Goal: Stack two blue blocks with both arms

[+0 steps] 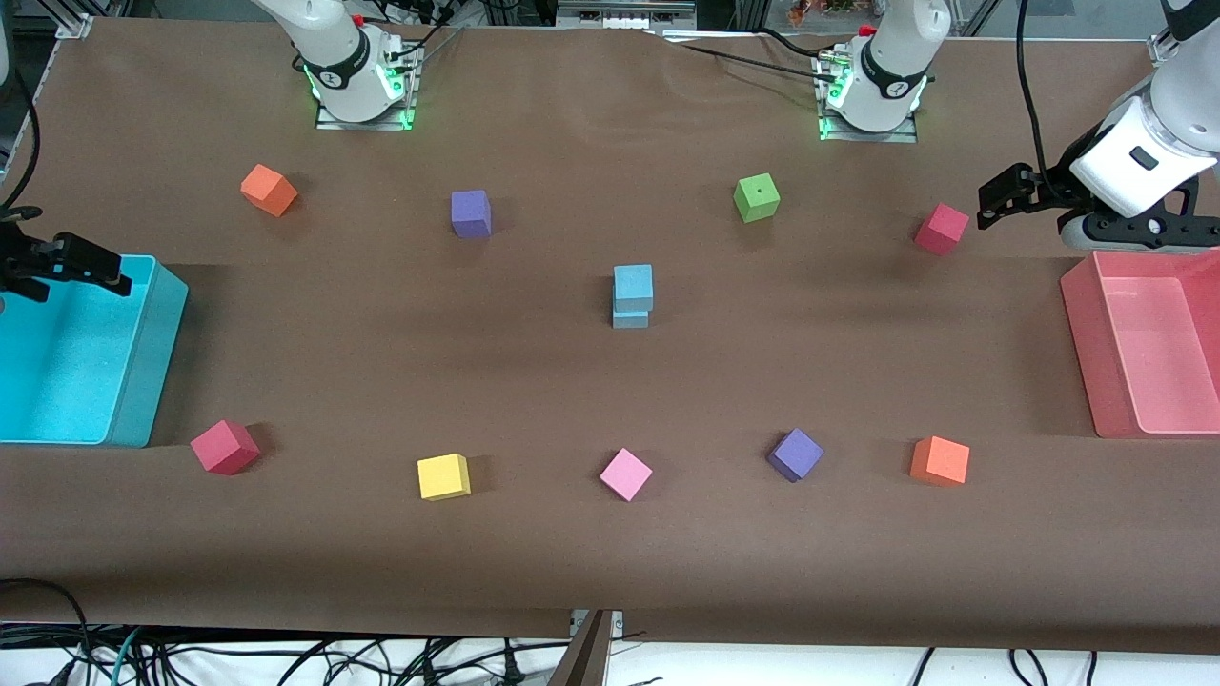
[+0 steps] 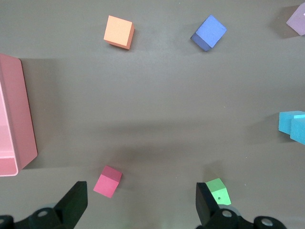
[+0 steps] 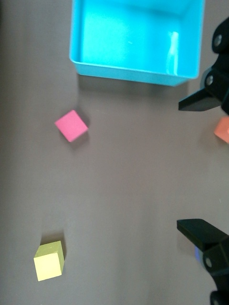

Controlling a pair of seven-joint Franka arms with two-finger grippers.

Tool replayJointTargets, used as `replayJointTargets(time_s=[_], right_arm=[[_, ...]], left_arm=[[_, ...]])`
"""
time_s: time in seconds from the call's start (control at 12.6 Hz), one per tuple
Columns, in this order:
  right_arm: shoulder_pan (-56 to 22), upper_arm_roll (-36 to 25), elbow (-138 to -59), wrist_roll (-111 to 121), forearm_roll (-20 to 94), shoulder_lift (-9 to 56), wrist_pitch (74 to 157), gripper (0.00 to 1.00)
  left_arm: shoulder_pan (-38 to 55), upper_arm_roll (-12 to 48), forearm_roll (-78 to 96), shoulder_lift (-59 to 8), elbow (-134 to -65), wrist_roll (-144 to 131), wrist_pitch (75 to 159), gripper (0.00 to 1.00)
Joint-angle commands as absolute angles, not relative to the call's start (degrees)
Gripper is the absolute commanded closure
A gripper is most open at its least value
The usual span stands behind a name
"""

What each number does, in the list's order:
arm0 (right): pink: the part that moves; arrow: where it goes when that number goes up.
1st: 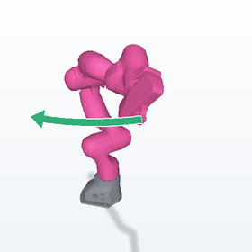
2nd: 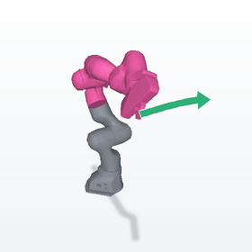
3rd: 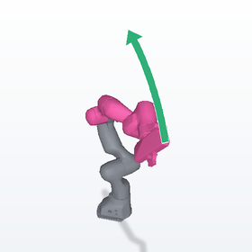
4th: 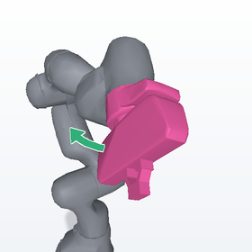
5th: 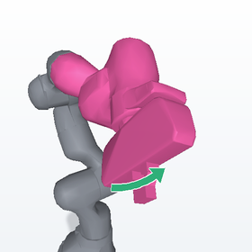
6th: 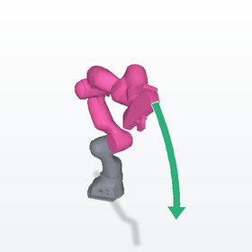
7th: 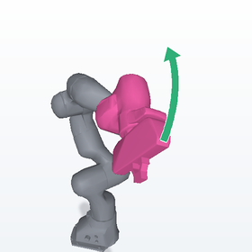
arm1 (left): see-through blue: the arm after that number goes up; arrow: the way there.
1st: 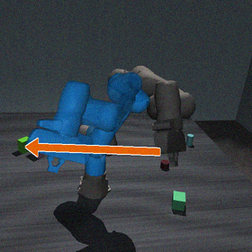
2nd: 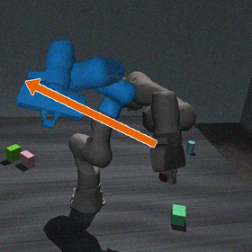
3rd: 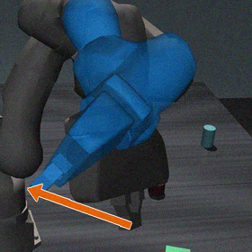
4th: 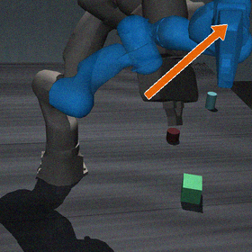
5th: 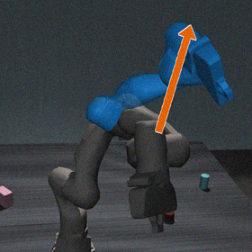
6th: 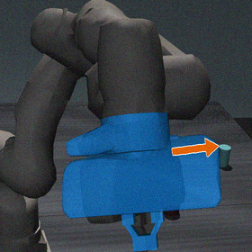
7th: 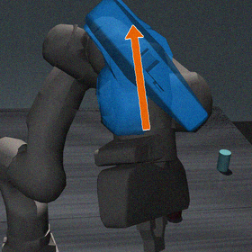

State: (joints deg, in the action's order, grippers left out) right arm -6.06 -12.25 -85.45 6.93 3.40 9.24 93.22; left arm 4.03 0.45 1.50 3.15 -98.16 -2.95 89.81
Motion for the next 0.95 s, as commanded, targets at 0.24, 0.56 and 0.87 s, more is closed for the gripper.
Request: replayJointTargets(time_s=[0.24, 0.56, 0.87], right_arm=[[-3.3, -7.3, -90.2, 1.2, 1.8, 5.7, 92.2, 0.00], [-3.7, -7.5, -86.0, 1.2, 1.6, 8.0, 89.0, 0.00], [-3.2, -7.9, -85.9, 1.8, 1.6, 8.3, 89.2, 0.00]], left_arm=[[4.1, 0.4, 1.9, 3.9, -98.3, -1.5, 88.8, 0.00], [4.1, 1.0, 1.9, 3.6, -96.9, -1.5, 88.5, 0.00], [4.0, 0.8, 2.0, 3.7, -96.9, -1.4, 87.6, 0.00]])
